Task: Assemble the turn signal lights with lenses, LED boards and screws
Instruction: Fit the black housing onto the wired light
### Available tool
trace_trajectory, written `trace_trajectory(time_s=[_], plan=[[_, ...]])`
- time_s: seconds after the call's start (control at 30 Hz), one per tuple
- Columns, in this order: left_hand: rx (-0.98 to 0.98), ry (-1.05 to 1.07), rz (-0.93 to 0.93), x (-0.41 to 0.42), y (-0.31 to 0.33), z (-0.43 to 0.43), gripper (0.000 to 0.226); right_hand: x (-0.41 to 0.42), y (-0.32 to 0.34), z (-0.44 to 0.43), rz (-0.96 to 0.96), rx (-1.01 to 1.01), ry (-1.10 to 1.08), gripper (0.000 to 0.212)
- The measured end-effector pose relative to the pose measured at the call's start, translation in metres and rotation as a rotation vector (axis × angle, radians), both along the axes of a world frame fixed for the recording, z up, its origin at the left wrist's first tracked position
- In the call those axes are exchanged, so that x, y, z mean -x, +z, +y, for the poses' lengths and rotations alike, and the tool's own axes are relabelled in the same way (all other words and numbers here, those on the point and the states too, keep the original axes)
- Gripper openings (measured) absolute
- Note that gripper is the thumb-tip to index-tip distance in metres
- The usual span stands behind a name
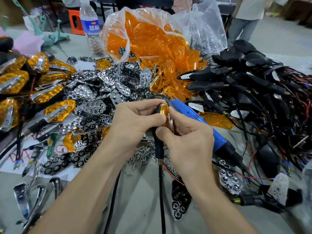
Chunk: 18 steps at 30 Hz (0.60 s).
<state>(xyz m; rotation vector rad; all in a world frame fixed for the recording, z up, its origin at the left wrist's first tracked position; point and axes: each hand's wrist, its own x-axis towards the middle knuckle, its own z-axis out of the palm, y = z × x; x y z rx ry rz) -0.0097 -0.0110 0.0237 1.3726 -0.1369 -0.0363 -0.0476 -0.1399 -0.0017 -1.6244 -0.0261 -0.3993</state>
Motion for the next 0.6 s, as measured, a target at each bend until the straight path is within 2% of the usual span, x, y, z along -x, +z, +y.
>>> trace_trajectory(time_s=[0.1, 0.2, 0.27, 0.37, 0.47, 0.5, 0.6], plan=[[-0.032, 0.081, -0.048, 0.001, -0.001, -0.006, 0.031, 0.0, -0.002, 0.004, -0.001, 0.062, -0.031, 0.047], [0.0, 0.123, -0.012, 0.001, -0.001, -0.007, 0.026, 0.001, -0.003, 0.008, 0.011, 0.175, -0.051, 0.051], [0.031, 0.137, 0.031, -0.001, 0.0, -0.007, 0.027, -0.003, -0.003, 0.002, 0.046, 0.139, -0.01, 0.05], [0.101, 0.127, 0.073, -0.003, 0.002, -0.005, 0.027, -0.011, -0.001, -0.011, 0.161, -0.022, 0.034, 0.04], [0.186, 0.028, 0.084, -0.002, 0.005, -0.002, 0.026, -0.014, 0.0, -0.016, 0.285, -0.056, 0.149, 0.057], [0.182, 0.002, 0.073, -0.001, 0.005, -0.001, 0.027, -0.013, 0.001, -0.016, 0.296, -0.065, 0.208, 0.057], [0.109, -0.02, -0.012, -0.001, 0.004, 0.002, 0.024, -0.011, 0.005, -0.017, 0.263, -0.061, 0.299, 0.035]])
